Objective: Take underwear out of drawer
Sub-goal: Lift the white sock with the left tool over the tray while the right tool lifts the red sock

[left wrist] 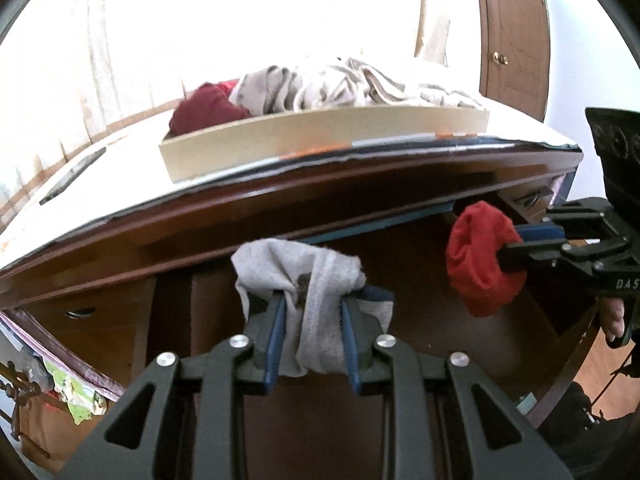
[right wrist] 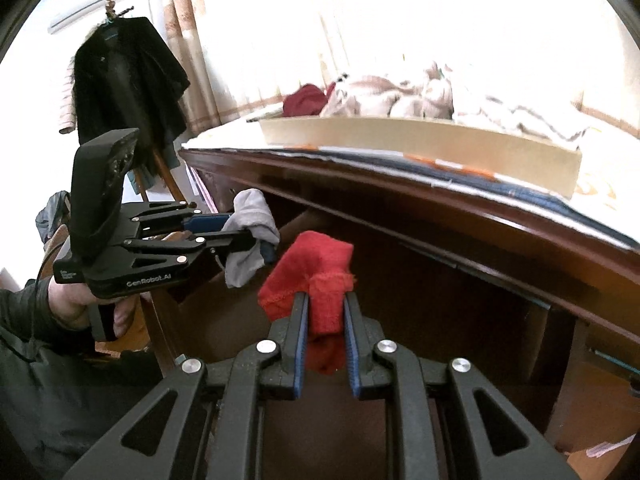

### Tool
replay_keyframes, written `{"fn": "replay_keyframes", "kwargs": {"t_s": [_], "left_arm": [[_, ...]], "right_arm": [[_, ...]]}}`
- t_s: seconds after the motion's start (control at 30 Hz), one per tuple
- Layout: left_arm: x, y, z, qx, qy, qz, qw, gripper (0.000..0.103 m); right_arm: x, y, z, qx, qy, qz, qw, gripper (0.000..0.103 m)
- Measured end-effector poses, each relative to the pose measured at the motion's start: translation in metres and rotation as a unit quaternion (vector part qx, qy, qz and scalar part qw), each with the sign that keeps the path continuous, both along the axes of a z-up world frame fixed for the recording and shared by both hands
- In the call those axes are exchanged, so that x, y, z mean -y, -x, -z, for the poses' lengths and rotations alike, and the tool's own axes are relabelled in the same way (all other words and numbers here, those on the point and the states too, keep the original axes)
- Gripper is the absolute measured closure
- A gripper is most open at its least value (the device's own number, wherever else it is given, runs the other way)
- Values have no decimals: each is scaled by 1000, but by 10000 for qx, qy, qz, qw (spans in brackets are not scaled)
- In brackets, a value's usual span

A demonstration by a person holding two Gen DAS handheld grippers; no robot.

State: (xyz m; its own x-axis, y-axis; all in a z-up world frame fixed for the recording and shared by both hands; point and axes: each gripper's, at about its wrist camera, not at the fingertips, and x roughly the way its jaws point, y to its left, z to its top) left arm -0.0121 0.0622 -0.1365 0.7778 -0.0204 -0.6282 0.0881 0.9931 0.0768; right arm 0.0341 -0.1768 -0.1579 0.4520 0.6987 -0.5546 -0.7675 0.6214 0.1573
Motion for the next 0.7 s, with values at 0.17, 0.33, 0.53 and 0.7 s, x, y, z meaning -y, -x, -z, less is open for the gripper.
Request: {"fn": "replay_keyframes", "kwargs": {"t_s": [0.17,0.33,0.53,0.7], "left_arm": [[2,1,-7,263,-87,-74,9996,79],[2,2,-13,445,-51,-130,9989,79],[0,7,-23,664,-39,-160,9977,79],[-1,8,-34,826,-82,-146,9964,79]], "right_arm": [[8,10,-4,232,-72,7,9997,85],[13,23,-7,515,-153,29,9986,85],[14,35,-13,841,-235,33,9962,85],[12,37,-18,946,-294,58,9951,85]]}}
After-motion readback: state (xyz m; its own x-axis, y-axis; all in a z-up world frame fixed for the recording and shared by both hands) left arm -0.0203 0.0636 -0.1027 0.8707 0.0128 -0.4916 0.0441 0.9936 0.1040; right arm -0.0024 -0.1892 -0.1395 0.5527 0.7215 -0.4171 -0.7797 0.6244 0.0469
